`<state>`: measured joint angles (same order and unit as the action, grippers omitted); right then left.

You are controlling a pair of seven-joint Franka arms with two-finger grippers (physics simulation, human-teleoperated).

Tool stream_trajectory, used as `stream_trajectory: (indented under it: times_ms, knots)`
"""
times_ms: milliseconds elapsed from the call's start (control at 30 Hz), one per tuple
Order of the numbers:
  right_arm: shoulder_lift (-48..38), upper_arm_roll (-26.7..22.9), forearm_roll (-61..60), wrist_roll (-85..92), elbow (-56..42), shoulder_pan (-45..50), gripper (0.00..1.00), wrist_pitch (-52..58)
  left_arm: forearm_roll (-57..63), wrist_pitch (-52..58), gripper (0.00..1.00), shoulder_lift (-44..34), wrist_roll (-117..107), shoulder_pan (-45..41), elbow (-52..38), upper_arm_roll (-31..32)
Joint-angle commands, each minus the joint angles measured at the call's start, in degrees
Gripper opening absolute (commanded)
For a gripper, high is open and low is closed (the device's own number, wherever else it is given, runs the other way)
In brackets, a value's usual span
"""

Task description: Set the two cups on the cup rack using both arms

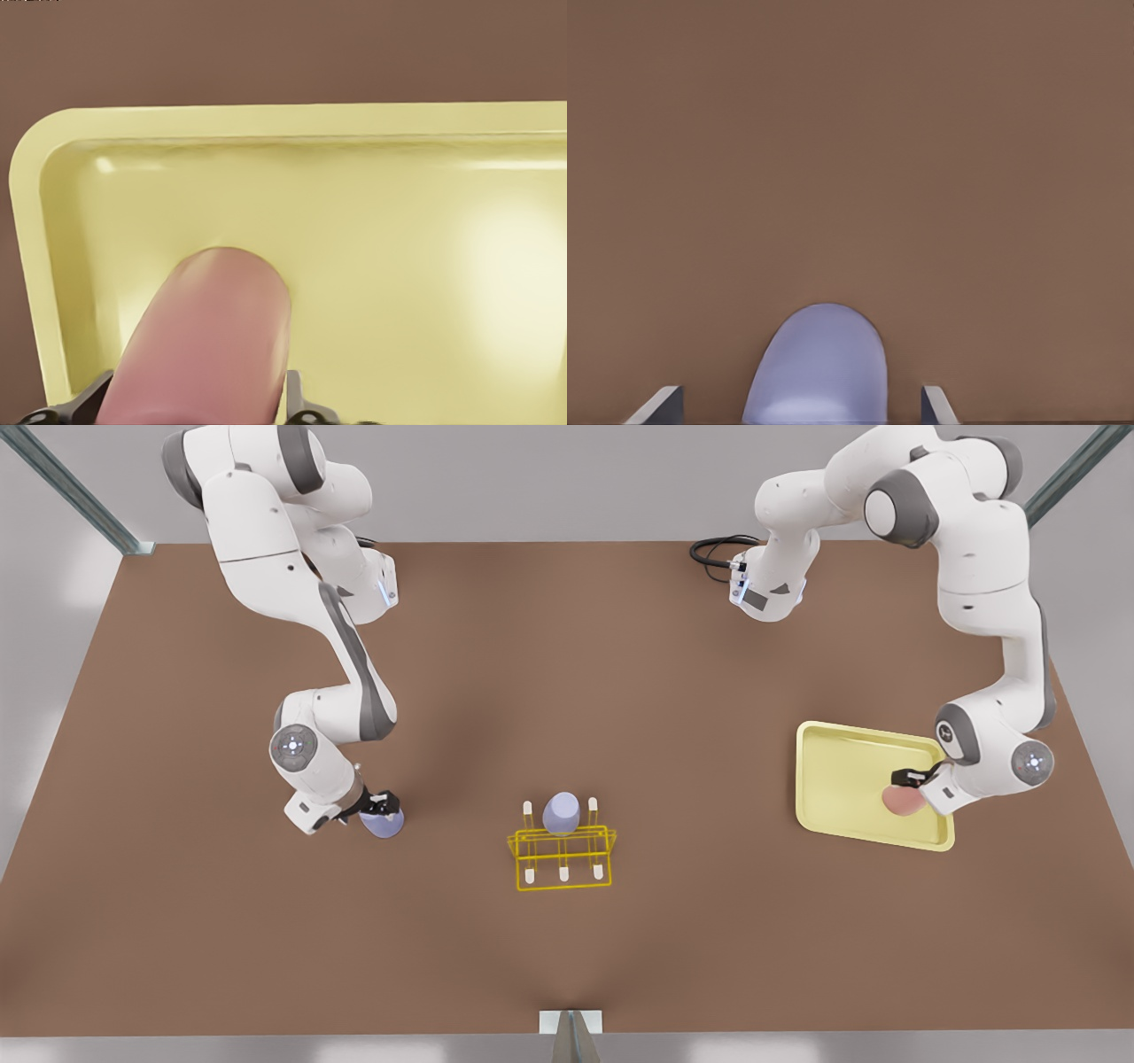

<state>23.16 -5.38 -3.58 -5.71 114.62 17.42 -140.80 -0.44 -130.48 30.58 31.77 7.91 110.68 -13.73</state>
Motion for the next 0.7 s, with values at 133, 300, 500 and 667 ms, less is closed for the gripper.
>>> stream_trajectory:
  times_ms: [133,300,500,667]
  knots:
    - [0.0,0.0,-0.1,-5.1,2.4,0.3,1.00,-2.7,-0.1,-1.9,0.82,0.5,6.4,0.0,0.0,-0.1]
    - [2.0,0.0,-0.1,-5.1,3.1,0.5,1.00,-3.0,-0.1,-1.6,0.82,0.4,6.4,0.0,-0.1,0.0]
    - [4.3,0.0,0.0,-5.1,2.8,1.4,1.00,-4.7,-0.1,4.1,0.82,-2.3,5.9,-0.1,-0.2,0.0]
    - [4.4,0.0,0.0,-5.1,3.0,1.4,1.00,-5.0,-2.0,17.6,0.82,-6.8,-10.4,-4.4,-3.5,1.1]
